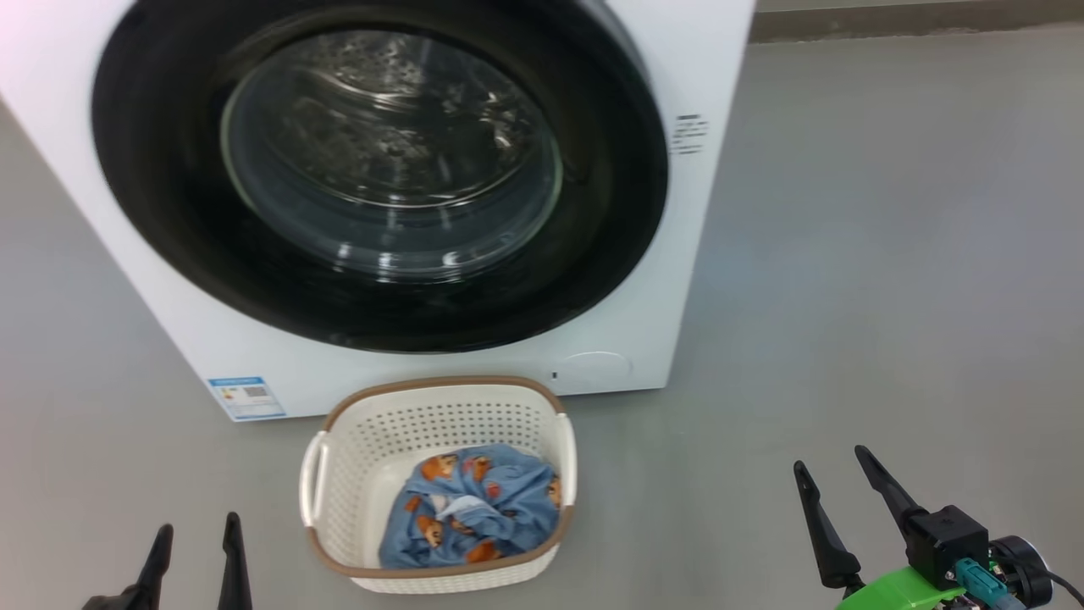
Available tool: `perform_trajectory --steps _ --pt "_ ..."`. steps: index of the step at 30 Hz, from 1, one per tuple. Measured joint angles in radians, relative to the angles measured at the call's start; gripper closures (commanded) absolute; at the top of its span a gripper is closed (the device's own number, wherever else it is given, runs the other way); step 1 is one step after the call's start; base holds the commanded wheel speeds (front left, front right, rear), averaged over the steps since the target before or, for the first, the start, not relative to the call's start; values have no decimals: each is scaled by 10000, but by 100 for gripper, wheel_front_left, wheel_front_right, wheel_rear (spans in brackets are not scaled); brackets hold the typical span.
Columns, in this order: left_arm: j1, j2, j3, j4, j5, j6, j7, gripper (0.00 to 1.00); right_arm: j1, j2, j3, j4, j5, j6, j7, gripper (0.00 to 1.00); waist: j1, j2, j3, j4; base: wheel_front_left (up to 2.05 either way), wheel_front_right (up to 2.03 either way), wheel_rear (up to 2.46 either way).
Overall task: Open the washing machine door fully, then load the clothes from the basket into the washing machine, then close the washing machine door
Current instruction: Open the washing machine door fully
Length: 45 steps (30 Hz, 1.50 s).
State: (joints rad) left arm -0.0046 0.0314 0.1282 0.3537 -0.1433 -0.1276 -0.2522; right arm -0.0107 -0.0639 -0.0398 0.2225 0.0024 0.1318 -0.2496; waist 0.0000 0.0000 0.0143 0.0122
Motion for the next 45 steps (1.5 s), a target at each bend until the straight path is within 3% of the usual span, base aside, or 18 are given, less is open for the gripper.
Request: perform_trajectory --steps 9,22,23,24,25,39,45 --pt "-2 -8 -2 -159 -94 0 -2 0 0 -8 0 -8 0 0 0 0 0 0 26 4 71 71 -142" --pt "-2 -2 -23 -150 -196 0 -2 0 -1 -6 6 -94 0 0 0 0 0 0 -16 55 9 9 -17" --pt "-2 -2 -23 -150 -207 0 -2 0 -1 -6 8 -105 2 0 0 4 0 0 -19 58 0 0 0" --pt "-2 -2 -23 -150 -215 0 -2 0 -1 -6 12 -107 4 0 0 62 0 0 -25 61 0 0 0" --pt "-1 -2 -19 -150 -215 0 -2 0 -1 -4 19 -105 4 0 0 100 0 0 -31 62 0 0 0" --pt "0 -2 -21 -123 -217 0 -2 0 -1 -2 100 29 132 0 0 100 0 0 -26 47 0 0 0" --pt "0 -2 -13 -111 -272 0 0 0 -1 81 -270 121 1315 0 0 100 0 0 -27 46 0 0 0"
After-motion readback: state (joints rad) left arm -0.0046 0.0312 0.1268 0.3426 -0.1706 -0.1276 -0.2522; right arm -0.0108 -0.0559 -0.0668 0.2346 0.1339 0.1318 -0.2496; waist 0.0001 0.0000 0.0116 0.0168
